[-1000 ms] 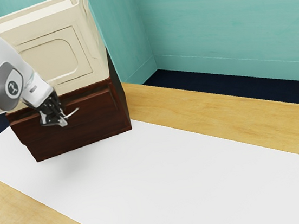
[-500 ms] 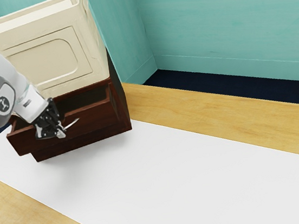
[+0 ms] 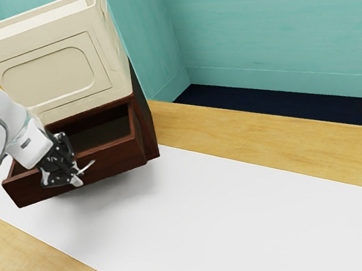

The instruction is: Pull the drawer handle with one arm to open the drawer

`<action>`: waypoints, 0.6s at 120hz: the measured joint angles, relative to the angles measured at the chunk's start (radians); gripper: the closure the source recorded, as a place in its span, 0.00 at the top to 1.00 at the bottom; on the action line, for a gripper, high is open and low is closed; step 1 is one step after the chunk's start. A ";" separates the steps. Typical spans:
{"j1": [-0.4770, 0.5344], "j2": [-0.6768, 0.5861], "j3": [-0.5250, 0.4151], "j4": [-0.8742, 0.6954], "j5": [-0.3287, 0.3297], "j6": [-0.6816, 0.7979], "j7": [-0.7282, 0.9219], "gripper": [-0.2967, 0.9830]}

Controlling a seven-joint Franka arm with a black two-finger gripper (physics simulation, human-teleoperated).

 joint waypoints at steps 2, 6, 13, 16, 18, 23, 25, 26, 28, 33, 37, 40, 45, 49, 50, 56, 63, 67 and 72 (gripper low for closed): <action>-0.001 -0.005 0.000 -0.006 0.000 0.001 0.000 0.17; -0.004 -0.013 0.000 -0.014 0.001 0.002 -0.001 0.16; -0.005 -0.020 0.000 -0.021 0.001 0.006 -0.002 0.15; -0.005 -0.022 0.000 -0.022 0.001 0.006 -0.002 0.15; -0.006 -0.023 0.000 -0.023 0.001 0.007 -0.002 0.16; -0.006 -0.024 0.000 -0.024 0.001 0.007 -0.002 0.16; -0.006 -0.024 0.000 -0.024 0.001 0.007 -0.002 0.16; -0.005 -0.024 0.000 -0.024 0.000 0.007 -0.003 0.16; -0.005 -0.024 0.000 -0.024 0.000 0.006 -0.003 0.17; -0.005 -0.024 0.000 -0.024 0.000 0.005 -0.003 0.17; -0.005 -0.025 0.000 -0.024 0.000 0.003 -0.003 0.19; -0.005 -0.025 0.000 -0.024 0.000 0.001 -0.003 0.19; -0.006 -0.025 0.001 -0.024 -0.001 -0.002 -0.003 0.20; -0.006 -0.026 0.000 -0.024 -0.001 -0.004 -0.003 0.20; -0.006 -0.026 0.001 -0.024 -0.001 -0.004 -0.003 0.21; -0.006 -0.026 0.001 -0.024 -0.001 -0.007 -0.004 0.21; -0.007 -0.026 0.001 -0.024 -0.001 -0.010 -0.004 0.23; -0.007 -0.026 0.002 -0.023 -0.001 -0.012 -0.004 0.23; -0.007 -0.027 0.001 -0.023 -0.001 -0.015 -0.004 0.24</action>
